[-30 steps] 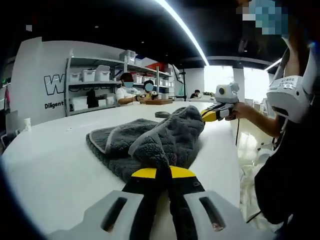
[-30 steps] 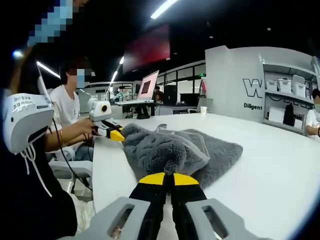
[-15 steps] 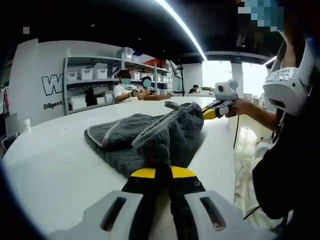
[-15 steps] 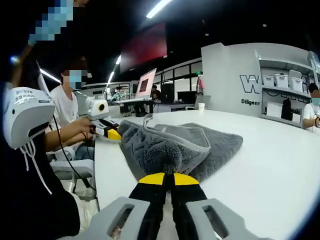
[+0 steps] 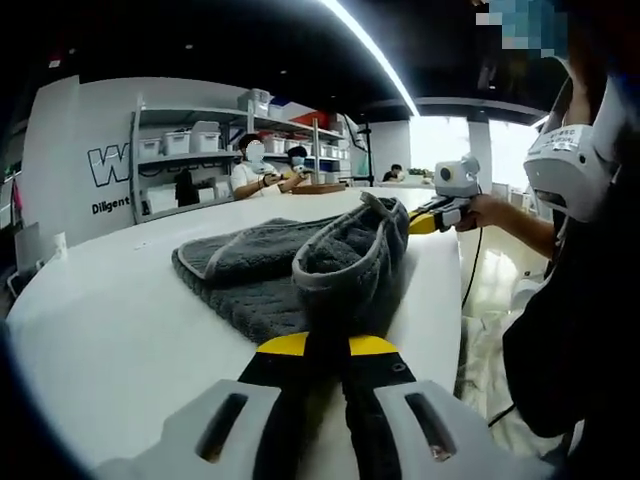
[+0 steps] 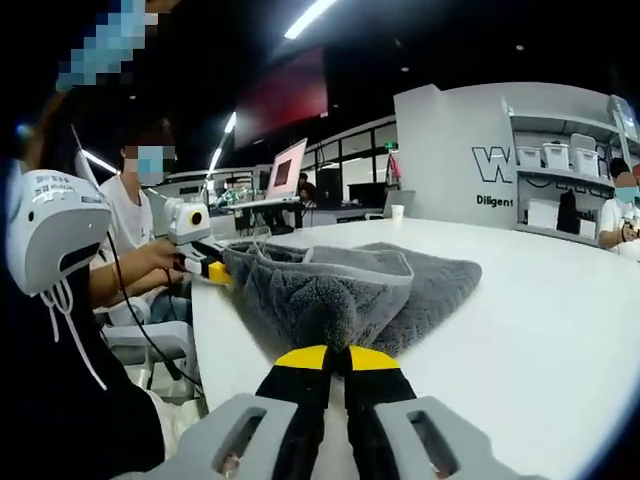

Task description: Open the folded towel by lifting each exposed corner and separating the folded layers until the towel lies flat within the target outline without major curled edges

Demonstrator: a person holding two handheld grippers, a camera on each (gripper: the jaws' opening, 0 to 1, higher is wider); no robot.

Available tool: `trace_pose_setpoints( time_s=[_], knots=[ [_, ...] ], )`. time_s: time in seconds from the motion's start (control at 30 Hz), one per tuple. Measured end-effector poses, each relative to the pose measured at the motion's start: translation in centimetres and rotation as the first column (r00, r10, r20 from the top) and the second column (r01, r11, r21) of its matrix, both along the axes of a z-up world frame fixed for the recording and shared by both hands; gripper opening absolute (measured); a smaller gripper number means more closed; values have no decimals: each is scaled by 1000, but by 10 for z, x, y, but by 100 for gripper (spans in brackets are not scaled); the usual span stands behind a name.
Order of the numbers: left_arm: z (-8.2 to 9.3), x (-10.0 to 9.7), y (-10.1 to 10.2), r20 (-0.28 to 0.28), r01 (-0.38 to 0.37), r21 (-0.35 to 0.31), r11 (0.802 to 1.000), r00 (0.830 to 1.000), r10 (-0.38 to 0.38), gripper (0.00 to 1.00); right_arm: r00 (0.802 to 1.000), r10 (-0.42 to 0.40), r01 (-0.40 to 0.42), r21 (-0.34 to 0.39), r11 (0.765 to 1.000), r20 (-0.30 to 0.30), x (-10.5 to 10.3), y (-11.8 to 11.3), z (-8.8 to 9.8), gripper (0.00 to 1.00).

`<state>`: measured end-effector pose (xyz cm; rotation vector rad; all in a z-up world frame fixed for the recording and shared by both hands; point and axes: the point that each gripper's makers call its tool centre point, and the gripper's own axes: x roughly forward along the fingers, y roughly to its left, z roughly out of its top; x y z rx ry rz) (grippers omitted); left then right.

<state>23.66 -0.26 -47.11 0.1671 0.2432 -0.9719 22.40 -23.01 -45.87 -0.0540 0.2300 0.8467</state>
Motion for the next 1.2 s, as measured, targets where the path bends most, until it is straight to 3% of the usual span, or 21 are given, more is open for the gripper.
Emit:
trace_pose_setpoints(
  time_s=[0.4,0.8,1.2],
  knots=[
    [2,-10,12,-10,-25,18,1000,1000,25,13,999,-44,44,30,999,-1,-1,-8,14,3],
    [35,-4,22,56,-22,-21,1000,998,24,12,995,-71,68,48,997,65,12,-14,46,3],
    [60,-1,20,103,-19,-102,995,994,29,10,996,-53,51,35,998,78,17,-5,55,3]
  ],
)
